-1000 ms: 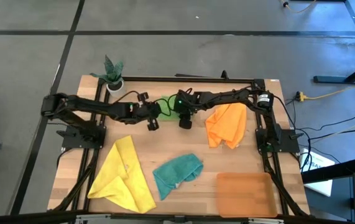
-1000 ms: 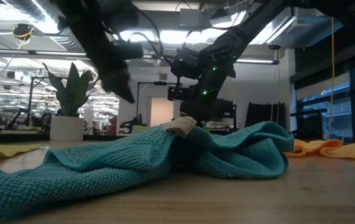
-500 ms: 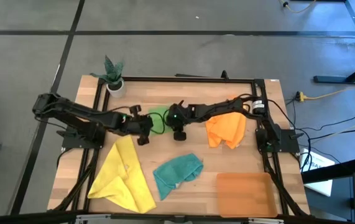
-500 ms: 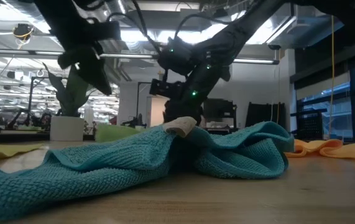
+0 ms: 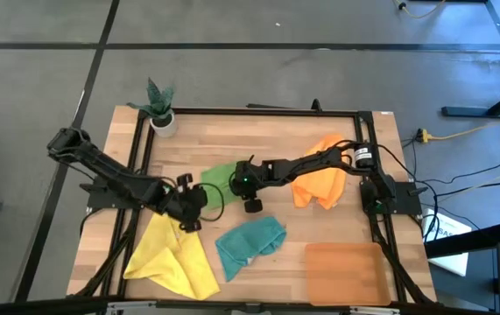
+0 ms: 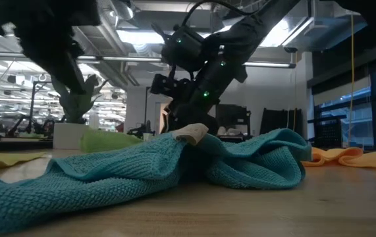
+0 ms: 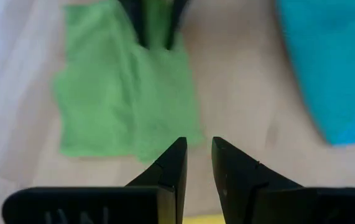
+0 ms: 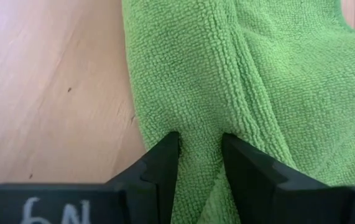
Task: Roll microfiber towels into tight, uniform cylinder then place into a basket
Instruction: Roll the green microfiber towel
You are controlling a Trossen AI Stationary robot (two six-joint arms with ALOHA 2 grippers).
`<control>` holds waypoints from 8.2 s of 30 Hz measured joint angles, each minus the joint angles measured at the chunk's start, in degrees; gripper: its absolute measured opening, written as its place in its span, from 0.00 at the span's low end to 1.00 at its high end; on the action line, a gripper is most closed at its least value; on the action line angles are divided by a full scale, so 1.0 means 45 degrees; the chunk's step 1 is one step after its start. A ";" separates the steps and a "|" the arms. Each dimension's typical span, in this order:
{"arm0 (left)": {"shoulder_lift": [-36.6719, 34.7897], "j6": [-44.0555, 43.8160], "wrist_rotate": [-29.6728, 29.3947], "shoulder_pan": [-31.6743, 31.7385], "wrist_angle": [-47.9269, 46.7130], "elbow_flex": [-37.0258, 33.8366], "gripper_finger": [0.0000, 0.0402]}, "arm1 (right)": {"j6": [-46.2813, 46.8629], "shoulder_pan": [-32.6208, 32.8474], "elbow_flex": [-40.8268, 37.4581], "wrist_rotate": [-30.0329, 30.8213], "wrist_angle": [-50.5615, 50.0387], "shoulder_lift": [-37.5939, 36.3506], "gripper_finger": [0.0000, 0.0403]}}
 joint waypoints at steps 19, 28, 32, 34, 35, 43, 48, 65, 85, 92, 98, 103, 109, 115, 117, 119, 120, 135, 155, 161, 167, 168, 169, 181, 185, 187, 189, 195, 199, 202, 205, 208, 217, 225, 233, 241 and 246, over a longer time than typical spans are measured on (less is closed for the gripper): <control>0.0000 -0.1777 -0.1463 -0.2020 0.0033 0.0000 0.17 | -0.0216 0.0025 0.0525 0.1053 -0.0700 -0.0293 0.32; 0.0005 -0.1772 -0.1667 -0.2015 0.0100 0.0000 0.17 | -0.0365 0.0075 0.0529 0.1058 -0.1618 -0.0869 0.32; 0.0005 -0.1772 -0.1697 -0.2015 0.0111 0.0000 0.17 | -0.0789 0.0245 0.0532 0.1084 -0.2357 -0.1345 0.32; 0.0005 -0.1772 -0.1703 -0.2015 0.0108 0.0000 0.17 | -0.0968 0.0357 0.0552 0.1078 -0.2619 -0.1441 0.32; 0.0005 -0.1772 -0.1713 -0.2015 0.0110 0.0000 0.17 | -0.1006 0.0400 0.0512 0.1077 -0.2771 -0.1464 0.32; 0.0006 -0.1766 -0.2013 -0.2015 0.0121 0.0000 0.17 | -0.1883 0.0598 -0.0544 0.1077 -0.2882 -0.1481 0.32; 0.0010 -0.1757 -0.2027 -0.2015 0.0121 0.0000 0.17 | -0.2828 0.0613 -0.1274 0.2103 -0.1745 -0.1486 0.32; 0.0010 -0.1733 -0.2329 -0.2015 0.0125 0.0000 0.17 | -0.4082 0.0999 -0.1860 0.3821 -0.0516 -0.1486 0.32; 0.0010 -0.1730 -0.2372 -0.2000 0.0125 0.0000 0.17 | -0.4650 0.0861 -0.1860 0.3806 0.0496 -0.1515 0.32; 0.0010 -0.1730 -0.2372 -0.2000 0.0124 0.0000 0.17 | -0.4650 0.0579 -0.1860 0.3292 0.0786 -0.1511 0.32; 0.0014 -0.1733 -0.2372 -0.2000 0.0121 0.0000 0.17 | -0.4861 0.0376 -0.1856 0.2821 0.1147 -0.0935 0.32; 0.0015 -0.1733 -0.2372 -0.2000 0.0125 0.0000 0.17 | -0.5277 0.0379 -0.1831 0.3225 0.1526 -0.0699 0.32; 0.0015 -0.1733 -0.2372 -0.2000 0.0125 0.0000 0.17 | -0.4852 0.0379 -0.1833 0.3337 0.1624 -0.0666 0.32; 0.0015 -0.1736 -0.2372 -0.2000 0.0125 0.0000 0.17 | -0.4592 0.0355 -0.1840 0.3342 0.1660 -0.0636 0.25; 0.0015 -0.1734 -0.2372 -0.2000 0.0125 0.0000 0.17 | -0.4592 0.0355 -0.1846 0.3329 0.1660 -0.0627 0.19; 0.0015 -0.1733 -0.2372 -0.2000 0.0125 0.0000 0.17 | -0.4592 0.0355 -0.1851 0.3326 0.1669 -0.0610 0.12; 0.0015 -0.1733 -0.2372 -0.2000 0.0126 0.0000 0.17 | -0.4592 0.0355 -0.1851 0.3322 0.1688 -0.0602 0.08; 0.0015 -0.2359 -0.3189 -0.0833 0.0110 -0.1143 0.17 | -0.3939 0.0316 -0.1116 0.2644 -0.0122 -0.0602 0.01; 0.0015 -0.1713 -0.3779 -0.0049 0.0422 -0.1870 0.17 | -0.0604 -0.0700 0.3277 -0.3868 -0.6958 -0.0568 0.00; 0.0015 -0.1713 -0.3358 -0.0077 0.0422 -0.1870 0.17 | 0.0293 -0.1670 0.3371 -0.5318 -0.7381 -0.0572 0.00; 0.0015 -0.1713 -0.3300 -0.0077 0.0444 -0.1870 0.17 | 0.1091 -0.2550 0.3390 -0.6363 -0.7342 -0.0391 0.00; 0.0015 -0.1709 -0.3300 -0.0077 0.0475 -0.1870 0.17 | 0.1268 -0.2688 0.3385 -0.6519 -0.7399 -0.0348 0.00; 0.0015 -0.1710 -0.3300 -0.0077 0.0516 -0.1870 0.17 | 0.1422 -0.2832 0.3385 -0.6705 -0.7465 -0.0264 0.00; 0.0015 -0.0446 -0.3206 -0.0096 0.1599 -0.1870 0.17 | 0.2706 -0.3775 0.3390 -0.6973 -0.7211 0.0230 0.00; 0.0015 -0.0365 -0.3202 -0.0096 0.1739 -0.1870 0.17 | 0.3053 -0.4027 0.3385 -0.6470 -0.7173 0.0265 0.00; 0.0015 -0.0354 -0.3202 -0.0096 0.1733 -0.1870 0.17 | 0.3134 -0.4141 0.3385 -0.6269 -0.7161 0.0306 0.00; 0.0015 -0.0354 -0.3202 -0.0096 0.1733 -0.1870 0.17 | 0.3168 -0.4214 0.3385 -0.6058 -0.7083 0.0344 0.00; 0.0036 0.0241 -0.3707 -0.0064 0.2080 -0.1870 0.17 | 0.3269 -0.4230 0.3385 -0.5840 -0.6797 0.0461 0.01; 0.0545 0.1831 -0.4630 0.0366 0.3471 -0.1870 0.17 | 0.3252 -0.4230 0.3385 -0.5840 -0.6792 0.0471 0.01; 0.1342 0.3249 -0.4375 0.0961 0.4793 -0.1870 0.17 | 0.3180 -0.4230 0.3385 -0.5835 -0.6728 0.0471 0.01; 0.2196 0.4920 -0.4354 0.1562 0.5974 -0.1870 0.17 | 0.3160 -0.4226 0.3385 -0.5835 -0.6703 0.0471 0.02; 0.2889 0.5893 -0.4348 0.2253 0.6693 -0.1870 0.17 | 0.3048 -0.4225 0.3385 -0.5835 -0.6738 0.0471 0.02; 0.3580 0.5887 -0.3524 0.4019 0.6800 -0.1870 0.17 | 0.3024 -0.4182 0.3385 -0.5835 -0.6743 0.0471 0.02; 0.3580 0.5956 -0.1945 0.5131 0.6814 -0.1870 0.17 | 0.2656 -0.4181 0.3385 -0.5831 -0.6654 0.0471 0.02; 0.3580 0.6316 -0.1262 0.5697 0.6809 -0.1870 0.17 | 0.2669 -0.4156 0.3385 -0.5830 -0.6201 0.0471 0.08; 0.3580 0.6398 -0.1197 0.5800 0.6809 -0.1870 0.17 | 0.2635 -0.4152 0.3385 -0.5830 -0.5911 0.0471 0.26; 0.3580 0.6419 -0.0629 0.5857 0.6808 -0.1870 0.17 | 0.2281 -0.4152 0.3385 -0.5830 -0.5903 0.0471 0.38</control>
